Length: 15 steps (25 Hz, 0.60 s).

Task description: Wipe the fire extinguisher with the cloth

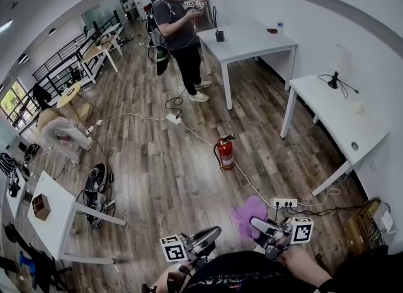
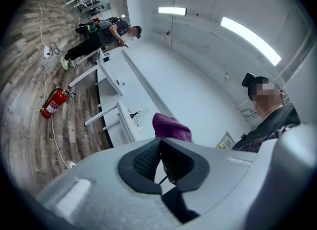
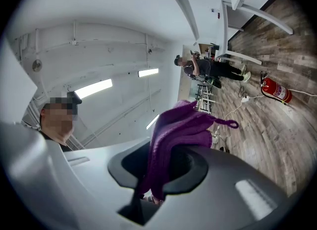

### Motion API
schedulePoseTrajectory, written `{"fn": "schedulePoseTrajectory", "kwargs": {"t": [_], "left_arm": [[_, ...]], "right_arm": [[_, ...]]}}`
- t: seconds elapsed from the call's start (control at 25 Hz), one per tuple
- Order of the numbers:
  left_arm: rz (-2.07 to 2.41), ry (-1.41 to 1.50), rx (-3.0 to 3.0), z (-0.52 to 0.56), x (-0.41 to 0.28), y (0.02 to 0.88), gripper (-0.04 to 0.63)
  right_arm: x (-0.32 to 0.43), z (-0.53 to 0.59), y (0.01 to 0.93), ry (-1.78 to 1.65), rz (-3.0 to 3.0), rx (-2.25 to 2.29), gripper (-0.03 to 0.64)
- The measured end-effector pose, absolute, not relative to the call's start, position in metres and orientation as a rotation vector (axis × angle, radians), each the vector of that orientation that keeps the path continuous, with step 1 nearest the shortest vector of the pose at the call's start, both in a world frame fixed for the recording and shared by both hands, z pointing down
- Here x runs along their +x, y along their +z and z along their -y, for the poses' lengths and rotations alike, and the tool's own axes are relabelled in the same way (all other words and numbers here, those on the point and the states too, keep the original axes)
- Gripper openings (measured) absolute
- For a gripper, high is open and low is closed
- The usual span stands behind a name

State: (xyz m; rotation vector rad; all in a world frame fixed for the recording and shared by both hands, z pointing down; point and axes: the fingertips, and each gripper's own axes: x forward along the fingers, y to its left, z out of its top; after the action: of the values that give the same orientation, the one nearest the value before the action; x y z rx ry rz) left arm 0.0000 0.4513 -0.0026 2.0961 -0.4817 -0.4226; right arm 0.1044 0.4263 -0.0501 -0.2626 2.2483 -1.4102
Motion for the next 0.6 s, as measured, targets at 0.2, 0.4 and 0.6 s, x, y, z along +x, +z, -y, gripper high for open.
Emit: {"fn": "schedulePoseTrajectory", "kwargs": {"t": [0.2, 0.4, 0.6], "left_arm": [[0.499, -0.426, 2.092, -0.448, 0.008, -0.003, -0.003], [0.521, -0.427, 2.094, -0.448, 0.023, -0.006, -0.003], [0.554, -0.43, 2.086, -0.449, 0.044, -0.006, -0.003]], "right_arm": [[0.115, -0.421, -0.052, -1.411, -2.239, -0.251, 0.071], [0.132, -0.417, -0.053, -1.416, -2.237, -0.236, 0.071], [0.153, -0.416, -0.053, -1.435, -2.241, -0.198, 0.071]]}}
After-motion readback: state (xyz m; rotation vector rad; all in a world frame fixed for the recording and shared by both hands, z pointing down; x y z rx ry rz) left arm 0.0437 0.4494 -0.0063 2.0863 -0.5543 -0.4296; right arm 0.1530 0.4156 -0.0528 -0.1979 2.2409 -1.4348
